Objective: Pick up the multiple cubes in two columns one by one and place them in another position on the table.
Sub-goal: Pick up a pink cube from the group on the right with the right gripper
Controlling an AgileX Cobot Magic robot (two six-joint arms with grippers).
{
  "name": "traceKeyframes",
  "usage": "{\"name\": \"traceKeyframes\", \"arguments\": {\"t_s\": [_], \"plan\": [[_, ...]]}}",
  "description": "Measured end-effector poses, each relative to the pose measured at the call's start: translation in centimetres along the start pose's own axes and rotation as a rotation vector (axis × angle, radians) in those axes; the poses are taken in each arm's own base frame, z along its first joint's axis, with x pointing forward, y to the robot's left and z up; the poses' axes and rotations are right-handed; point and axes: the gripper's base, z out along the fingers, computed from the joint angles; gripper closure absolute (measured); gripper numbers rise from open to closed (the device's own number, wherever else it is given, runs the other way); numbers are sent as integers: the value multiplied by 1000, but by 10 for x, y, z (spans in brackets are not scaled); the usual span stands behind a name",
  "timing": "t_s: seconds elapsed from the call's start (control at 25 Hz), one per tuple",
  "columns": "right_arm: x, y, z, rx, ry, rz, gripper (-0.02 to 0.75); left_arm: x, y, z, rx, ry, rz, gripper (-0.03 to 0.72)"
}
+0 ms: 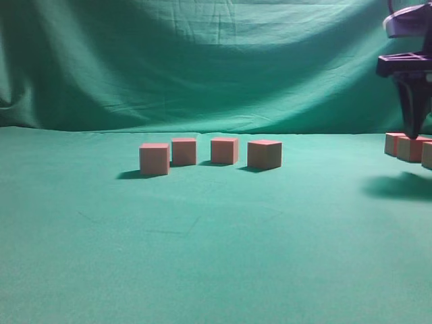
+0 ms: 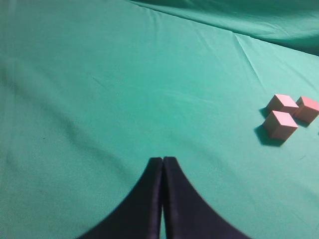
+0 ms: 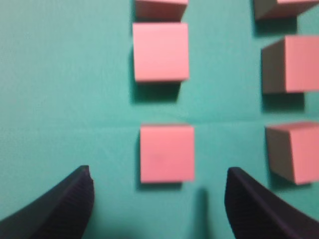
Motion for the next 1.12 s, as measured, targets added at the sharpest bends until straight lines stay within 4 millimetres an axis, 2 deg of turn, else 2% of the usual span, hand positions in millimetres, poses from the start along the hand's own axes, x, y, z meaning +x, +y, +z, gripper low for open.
{"name": "traceKeyframes", "arguments": {"t_s": [0.2, 0.48, 0.52, 0.72, 1.0, 1.12], "plan": [[-10, 3, 16, -1, 1, -5, 211, 0, 0, 0, 0, 0, 0, 688], [-10, 4, 31, 10, 19, -22, 211, 0, 0, 0, 0, 0, 0, 688], [-10, 4, 31, 9, 15, -22, 274, 0, 0, 0, 0, 0, 0, 688], [-10, 4, 31, 11, 18, -23, 471, 0, 0, 0, 0, 0, 0, 688], [-8, 3, 29, 21, 43, -26, 465, 0, 0, 0, 0, 0, 0, 688], [-5, 1, 17, 28, 62, -20, 465, 0, 0, 0, 0, 0, 0, 688]]}}
